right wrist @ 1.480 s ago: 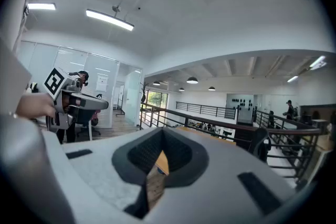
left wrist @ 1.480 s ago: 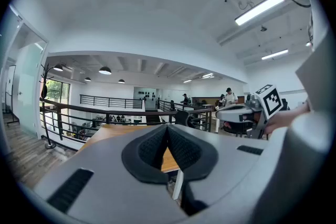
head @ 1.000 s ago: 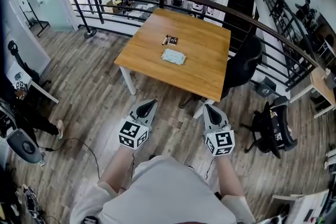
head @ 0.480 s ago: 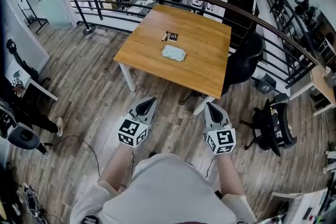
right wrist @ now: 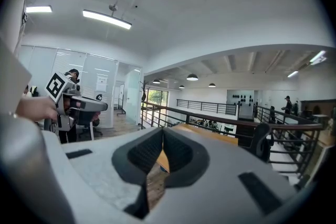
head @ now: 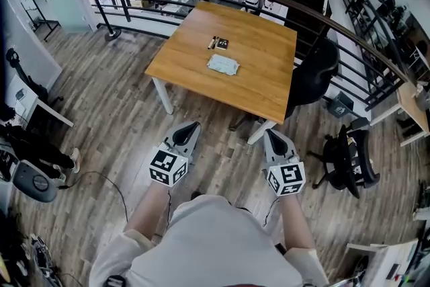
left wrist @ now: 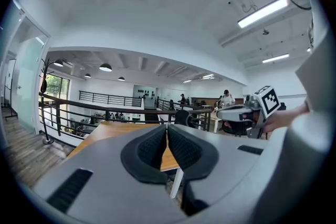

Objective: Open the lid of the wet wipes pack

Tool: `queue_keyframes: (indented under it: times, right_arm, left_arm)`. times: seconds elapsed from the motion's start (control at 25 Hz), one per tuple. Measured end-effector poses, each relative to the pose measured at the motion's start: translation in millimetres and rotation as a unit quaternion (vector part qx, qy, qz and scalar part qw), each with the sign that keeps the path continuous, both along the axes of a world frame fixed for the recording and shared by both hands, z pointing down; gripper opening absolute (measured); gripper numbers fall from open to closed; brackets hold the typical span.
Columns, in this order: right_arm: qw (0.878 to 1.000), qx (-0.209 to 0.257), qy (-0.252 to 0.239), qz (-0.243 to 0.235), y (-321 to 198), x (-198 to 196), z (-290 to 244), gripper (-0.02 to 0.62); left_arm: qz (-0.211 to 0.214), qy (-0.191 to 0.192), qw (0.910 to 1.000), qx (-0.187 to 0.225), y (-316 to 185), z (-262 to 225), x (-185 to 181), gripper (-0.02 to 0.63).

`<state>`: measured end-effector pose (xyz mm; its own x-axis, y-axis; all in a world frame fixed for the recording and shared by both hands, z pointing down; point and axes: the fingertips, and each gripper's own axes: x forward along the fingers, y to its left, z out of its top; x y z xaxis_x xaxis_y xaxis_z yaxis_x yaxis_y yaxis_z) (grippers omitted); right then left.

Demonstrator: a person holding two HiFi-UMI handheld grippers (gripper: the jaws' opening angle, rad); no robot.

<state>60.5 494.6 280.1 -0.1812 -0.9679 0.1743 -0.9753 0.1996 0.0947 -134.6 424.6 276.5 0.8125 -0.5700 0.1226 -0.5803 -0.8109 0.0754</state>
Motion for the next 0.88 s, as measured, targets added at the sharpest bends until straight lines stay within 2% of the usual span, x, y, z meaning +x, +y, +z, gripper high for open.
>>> queue_keyframes:
  times: [0.28, 0.56, 0.88]
  right_arm:
    - [1.0, -0.01, -0.017, -0.004, -3.7, -6.5, 5.3, 0.023]
    - [1.0, -0.016, -0.014, -0.009, -9.1, -23.6, 6.5, 0.026]
    - [1.0, -0.021, -0.018, 0.003, -12.5, -40.5, 11.6, 0.026]
  left_arm:
    - [-0.003, 0.008, 1.0, -0.005, -7.3, 3.3, -7.6, 0.048]
    - [0.016, 0.016, 0.9997, -0.009, -11.4, 2.9, -15.4, 0.121]
    - [0.029, 0.014, 0.9994, -0.011, -18.5, 8.5, -32.7, 0.126]
